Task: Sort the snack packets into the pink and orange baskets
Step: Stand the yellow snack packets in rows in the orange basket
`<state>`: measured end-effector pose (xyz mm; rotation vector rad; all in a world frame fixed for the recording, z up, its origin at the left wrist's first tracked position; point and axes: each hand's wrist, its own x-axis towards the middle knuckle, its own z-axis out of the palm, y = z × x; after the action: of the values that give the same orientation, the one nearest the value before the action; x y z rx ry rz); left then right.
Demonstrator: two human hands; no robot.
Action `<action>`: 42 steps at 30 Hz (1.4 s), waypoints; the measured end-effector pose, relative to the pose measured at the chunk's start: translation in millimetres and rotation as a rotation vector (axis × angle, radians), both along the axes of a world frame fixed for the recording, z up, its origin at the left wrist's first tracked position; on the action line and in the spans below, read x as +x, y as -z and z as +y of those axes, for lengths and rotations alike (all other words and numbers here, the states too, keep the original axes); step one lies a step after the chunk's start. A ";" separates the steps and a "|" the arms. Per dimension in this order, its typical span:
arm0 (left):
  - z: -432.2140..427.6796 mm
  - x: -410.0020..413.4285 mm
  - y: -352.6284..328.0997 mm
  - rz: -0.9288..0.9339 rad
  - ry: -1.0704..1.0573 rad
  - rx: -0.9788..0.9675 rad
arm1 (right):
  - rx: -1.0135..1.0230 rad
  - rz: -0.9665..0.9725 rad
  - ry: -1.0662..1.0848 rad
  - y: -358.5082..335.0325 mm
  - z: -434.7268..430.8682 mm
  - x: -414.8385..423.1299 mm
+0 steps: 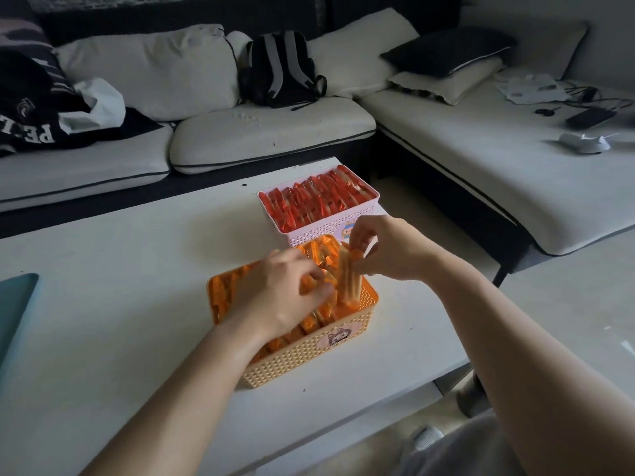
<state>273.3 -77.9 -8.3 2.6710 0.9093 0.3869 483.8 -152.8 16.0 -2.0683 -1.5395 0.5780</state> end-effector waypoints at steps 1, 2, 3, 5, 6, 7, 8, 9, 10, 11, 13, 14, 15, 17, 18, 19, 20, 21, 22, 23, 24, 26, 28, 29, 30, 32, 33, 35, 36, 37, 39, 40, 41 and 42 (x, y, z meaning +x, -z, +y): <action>3.9 -2.9 -1.6 -0.072 -0.078 0.082 | -0.019 -0.012 -0.017 1.8 0.0 -2.0; 8.2 -5.9 -1.8 -0.073 -0.173 0.148 | -0.043 -0.032 -0.040 3.4 0.1 -5.4; 12.0 -8.2 -1.5 -0.015 -0.261 0.163 | -0.069 -0.056 -0.065 5.3 0.4 -9.0; 18.6 -11.5 3.3 0.147 -0.355 0.054 | -0.119 -0.096 -0.106 8.6 0.4 -15.9; 20.2 -12.8 5.9 0.178 -0.366 -0.001 | -0.139 -0.116 -0.123 10.3 0.4 -18.5; 20.7 -13.7 7.7 0.169 -0.370 -0.034 | -0.161 -0.130 -0.138 12.4 0.5 -19.9; 21.5 -14.6 9.3 0.134 -0.372 -0.041 | -0.189 -0.138 -0.156 14.1 0.2 -21.0; 21.6 -15.5 9.5 0.092 -0.373 -0.033 | -0.224 -0.140 -0.179 15.7 0.3 -22.0; 21.1 -16.4 8.5 0.046 -0.378 -0.023 | -0.266 -0.139 -0.209 16.8 -0.1 -23.6; 21.3 -17.1 7.0 -0.010 -0.385 -0.027 | -0.303 -0.143 -0.241 18.1 0.4 -24.8; 22.6 -17.4 3.2 -0.176 -0.372 -0.110 | -0.344 -0.174 -0.294 18.4 1.3 -25.6; 22.7 -16.7 1.0 -0.268 -0.351 -0.179 | -0.344 -0.193 -0.304 15.9 1.2 -25.4; 21.4 -15.8 -0.7 -0.338 -0.319 -0.241 | -0.320 -0.214 -0.291 12.9 1.5 -24.3; 15.3 -12.4 -3.8 -0.398 -0.236 -0.283 | -0.189 -0.215 -0.198 6.3 2.7 -20.8; 11.6 -10.6 -4.7 -0.413 -0.196 -0.279 | -0.103 -0.164 -0.133 2.7 3.5 -19.9; 8.1 -8.4 -4.5 -0.429 -0.163 -0.272 | -0.030 -0.059 -0.069 -1.1 4.2 -20.2; 4.8 -5.2 -3.7 -0.449 -0.137 -0.263 | 0.009 0.085 -0.020 -5.5 3.5 -22.1; 1.3 -1.7 -2.8 -0.470 -0.115 -0.250 | 0.011 0.235 0.010 -8.8 3.3 -25.3; -2.0 2.5 -1.4 -0.484 -0.094 -0.229 | 0.000 0.344 0.022 -11.3 2.9 -28.3; -6.0 7.0 -0.3 -0.488 -0.075 -0.198 | -0.012 0.381 0.022 -12.6 2.9 -30.3; -9.7 11.2 1.3 -0.482 -0.061 -0.164 | -0.021 0.368 0.023 -13.3 2.6 -31.4; -15.5 17.8 2.4 -0.451 -0.053 -0.144 | -0.020 0.287 0.036 -14.1 2.2 -28.3; -15.6 19.5 2.1 -0.389 -0.071 -0.246 | 0.001 0.247 0.030 -15.3 0.7 -19.7; -13.6 19.0 0.9 -0.374 -0.074 -0.356 | 0.020 0.251 0.014 -14.8 -0.6 -14.1; -10.3 18.1 0.3 -0.385 -0.069 -0.490 | 0.040 0.268 -0.008 -14.0 -2.5 -8.3; -5.2 17.7 1.5 -0.422 -0.057 -0.622 | 0.062 0.339 -0.046 -12.1 -6.0 1.1; -4.4 17.9 2.9 -0.428 -0.061 -0.603 | 0.061 0.406 -0.055 -11.3 -6.8 3.1; -5.6 21.0 7.2 -0.430 -0.081 -0.520 | 0.055 0.545 -0.044 -10.9 -6.5 1.8; -7.3 23.0 9.2 -0.437 -0.100 -0.501 | 0.061 0.574 -0.024 -10.9 -4.9 -0.2; -9.5 25.9 11.0 -0.449 -0.114 -0.502 | 0.078 0.531 0.002 -10.4 -3.5 -1.2; -13.0 30.0 13.6 -0.432 -0.105 -0.508 | 0.115 0.270 0.018 -9.1 -1.1 0.0; -13.5 30.8 15.5 -0.416 -0.085 -0.496 | 0.118 0.139 0.002 -9.1 -1.2 1.3; -13.3 30.5 17.1 -0.404 -0.065 -0.466 | 0.114 0.043 -0.017 -9.6 -2.0 3.3; -11.9 29.3 19.5 -0.387 -0.059 -0.407 | 0.108 -0.022 -0.032 -10.6 -3.5 5.6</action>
<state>302.6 -89.8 -27.7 2.1085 0.8395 0.6300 489.4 -156.3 26.6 -1.9789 -1.5831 0.4745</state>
